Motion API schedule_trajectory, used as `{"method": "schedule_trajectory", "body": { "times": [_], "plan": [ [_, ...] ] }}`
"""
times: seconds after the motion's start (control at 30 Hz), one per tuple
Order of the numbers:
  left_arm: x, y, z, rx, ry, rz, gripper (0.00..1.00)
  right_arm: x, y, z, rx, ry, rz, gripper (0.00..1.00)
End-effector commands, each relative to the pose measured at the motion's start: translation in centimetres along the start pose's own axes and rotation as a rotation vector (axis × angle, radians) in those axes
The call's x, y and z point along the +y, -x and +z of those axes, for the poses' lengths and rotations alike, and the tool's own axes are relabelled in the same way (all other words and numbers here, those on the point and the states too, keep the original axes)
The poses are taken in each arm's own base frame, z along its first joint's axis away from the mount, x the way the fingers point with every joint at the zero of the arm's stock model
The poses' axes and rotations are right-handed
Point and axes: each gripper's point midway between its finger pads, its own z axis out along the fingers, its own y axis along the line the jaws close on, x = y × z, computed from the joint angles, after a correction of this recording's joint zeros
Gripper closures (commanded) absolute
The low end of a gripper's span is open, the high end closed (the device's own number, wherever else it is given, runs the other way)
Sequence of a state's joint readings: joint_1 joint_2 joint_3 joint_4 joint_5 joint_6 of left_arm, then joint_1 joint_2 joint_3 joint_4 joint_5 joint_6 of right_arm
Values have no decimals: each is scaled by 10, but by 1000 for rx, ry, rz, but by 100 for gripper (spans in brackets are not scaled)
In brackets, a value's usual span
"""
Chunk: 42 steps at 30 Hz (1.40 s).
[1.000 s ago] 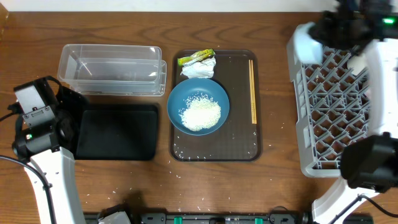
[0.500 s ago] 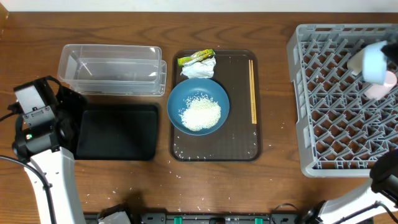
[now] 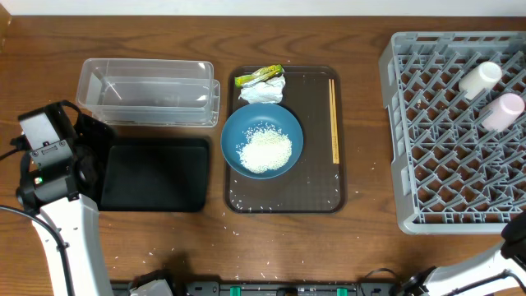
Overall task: Sort waste into correct bins and load items into the dishwasher rack
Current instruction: 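Lift the saucer with the right gripper and lower it into the rack, then open the right gripper and retract the right arm toward the front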
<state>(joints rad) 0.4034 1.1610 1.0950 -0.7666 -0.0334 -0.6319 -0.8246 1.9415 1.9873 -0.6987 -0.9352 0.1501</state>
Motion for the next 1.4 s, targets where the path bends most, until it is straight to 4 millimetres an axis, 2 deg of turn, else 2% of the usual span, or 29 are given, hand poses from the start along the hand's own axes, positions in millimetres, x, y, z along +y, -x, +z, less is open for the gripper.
{"method": "schedule_trajectory", "body": {
  "times": [0.0, 0.1, 0.3, 0.43, 0.53, 0.7, 0.83, 1.07, 1.2, 1.37],
  "plan": [
    [-1, 9, -6, -29, -1, -11, 8, -25, -7, 27, 18, 32, 148, 99],
    [-1, 9, -6, -29, -1, -11, 8, -48, -6, 48, 3, 61, 232, 99],
    [-1, 9, -6, -29, -1, -11, 8, -77, -5, 79, -14, 223, 380, 99],
    [-1, 9, -6, -29, -1, -11, 8, -100, -11, 93, -13, 244, 494, 99],
    [-1, 9, -6, -29, -1, -11, 8, -110, -16, 95, -8, 239, 529, 99],
    [-1, 9, -6, -29, -1, -11, 8, -118, -16, 85, -10, 236, 547, 99],
    [-1, 8, -6, -29, 0, -11, 8, -135, -20, 71, -10, 211, 606, 99],
    [-1, 9, -6, -29, -1, -11, 8, -167, -45, 48, 19, 115, 662, 99],
    [-1, 9, -6, -29, -1, -11, 8, -188, -59, 29, 23, 13, 701, 98],
    [-1, 9, -6, -29, -1, -11, 8, -197, -60, 2, 9, -101, 729, 94]
  ]
}}
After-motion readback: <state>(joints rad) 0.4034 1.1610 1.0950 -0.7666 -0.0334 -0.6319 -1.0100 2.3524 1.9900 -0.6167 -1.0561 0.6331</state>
